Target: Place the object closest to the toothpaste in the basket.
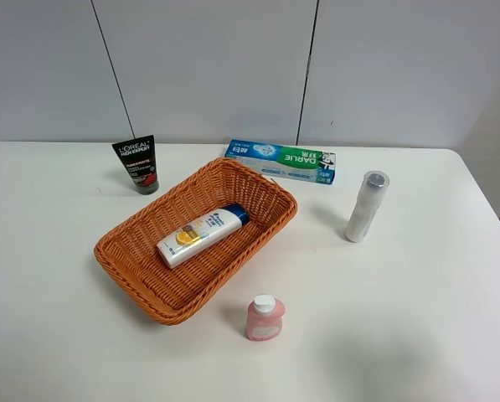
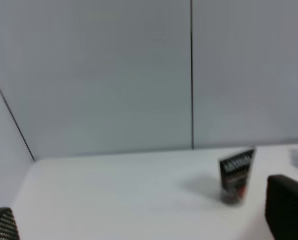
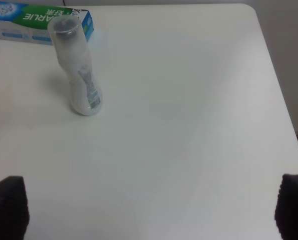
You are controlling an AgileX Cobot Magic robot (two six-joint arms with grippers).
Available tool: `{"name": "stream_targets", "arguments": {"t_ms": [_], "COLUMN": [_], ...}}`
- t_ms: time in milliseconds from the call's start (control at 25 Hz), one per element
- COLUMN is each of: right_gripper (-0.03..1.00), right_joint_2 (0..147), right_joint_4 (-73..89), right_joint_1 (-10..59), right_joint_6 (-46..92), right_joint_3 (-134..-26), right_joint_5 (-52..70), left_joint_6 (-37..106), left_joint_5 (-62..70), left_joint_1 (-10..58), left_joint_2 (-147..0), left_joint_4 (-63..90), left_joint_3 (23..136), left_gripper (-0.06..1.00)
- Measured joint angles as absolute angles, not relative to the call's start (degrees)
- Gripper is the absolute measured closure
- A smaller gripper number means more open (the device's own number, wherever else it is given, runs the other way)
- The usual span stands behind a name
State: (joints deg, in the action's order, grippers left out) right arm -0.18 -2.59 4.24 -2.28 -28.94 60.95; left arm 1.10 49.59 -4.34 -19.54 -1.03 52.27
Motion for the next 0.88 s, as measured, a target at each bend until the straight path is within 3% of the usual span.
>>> {"name": "stream_targets", "arguments": {"t_ms": [320, 560, 880], "right_gripper": [-0.03, -0.03, -0.03], "right_joint_2": [-0.18, -0.18, -0.18], "right_joint_4": [-2.59, -2.59, -2.59], "right_joint_1": [4.24, 4.24, 4.24], "right_joint_6": [-2.28, -2.28, -2.28], "right_joint_3": [-28.94, -28.94, -28.94], "right_joint_5": [60.95, 60.95, 60.95], "left_joint_6": [1.33, 3.39, 3.44], "left_joint_5": [58.95, 60.73, 60.26], "left_joint_1": [-4.34, -4.34, -4.34], "left_joint_2": [-0.50, 0.38, 0.38], "left_joint_4": [3.22, 3.34, 3.34], "left_joint_3": [38.48, 29.62, 29.02], "left_gripper": [-0.04, -0.05, -0.05]}}
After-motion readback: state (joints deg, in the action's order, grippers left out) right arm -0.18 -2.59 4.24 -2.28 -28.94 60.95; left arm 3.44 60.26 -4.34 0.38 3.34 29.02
